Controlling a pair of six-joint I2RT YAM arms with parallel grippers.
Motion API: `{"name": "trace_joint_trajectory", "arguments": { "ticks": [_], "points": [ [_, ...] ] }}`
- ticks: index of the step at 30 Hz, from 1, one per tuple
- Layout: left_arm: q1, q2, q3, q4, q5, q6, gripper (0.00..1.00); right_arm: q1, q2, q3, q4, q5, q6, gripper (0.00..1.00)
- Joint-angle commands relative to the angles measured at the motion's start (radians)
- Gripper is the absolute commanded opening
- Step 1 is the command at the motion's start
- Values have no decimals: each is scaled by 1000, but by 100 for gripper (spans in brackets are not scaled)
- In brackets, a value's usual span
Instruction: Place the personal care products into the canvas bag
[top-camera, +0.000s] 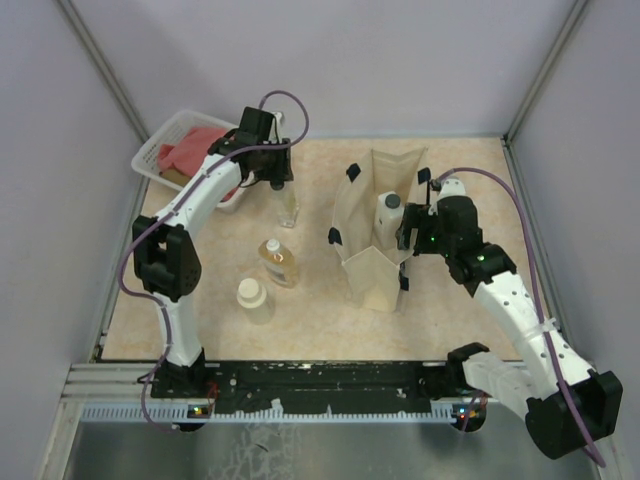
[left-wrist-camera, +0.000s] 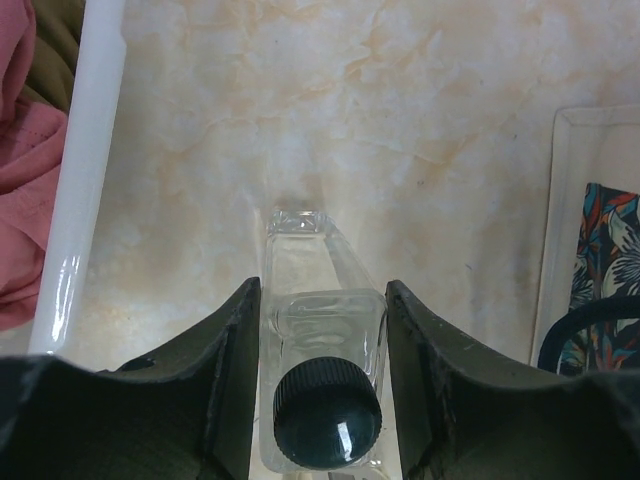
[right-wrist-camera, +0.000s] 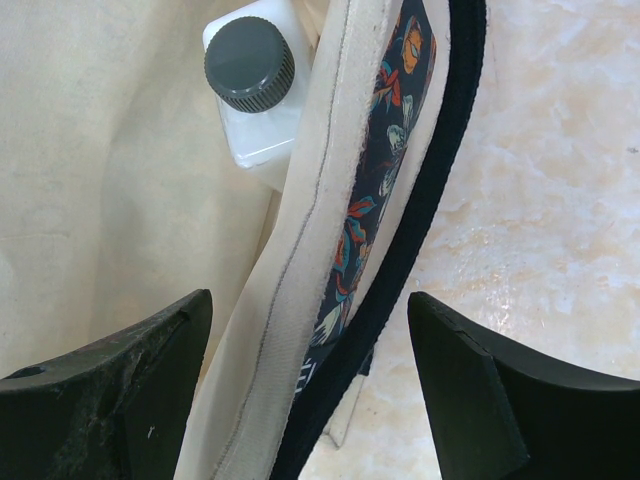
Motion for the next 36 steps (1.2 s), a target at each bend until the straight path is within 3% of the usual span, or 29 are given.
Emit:
{"name": "trace_joint_trajectory", "arguments": {
  "ticks": [1,12,21,24,26,31,32,36],
  "points": [
    [2,-22,10,-43,16,93,40,0,5,7,35,11,-15,79],
    [3,-26,6,-59,54,146,82,0,-2,0,37,5,-12,79],
    [4,-75,-66,-71,91,142,83,-1,-6,-3,35,10,-14,80],
    [4,-99,-124,-42,94,140,77,0,-6,-6,35,10,-16,80],
    [4,-101,-140,-31,103,138,65,0,-6,-5,35,11,-17,80],
    [5,-83,-125,-29,129,145,7,0,-13,-5,31,16,-20,80],
    [4,-80,-112,-39,134,145,0,0,-15,-4,30,16,-21,80],
    [3,-117,-86,-47,157,137,0,0,-18,-1,19,29,-28,80]
  ]
}}
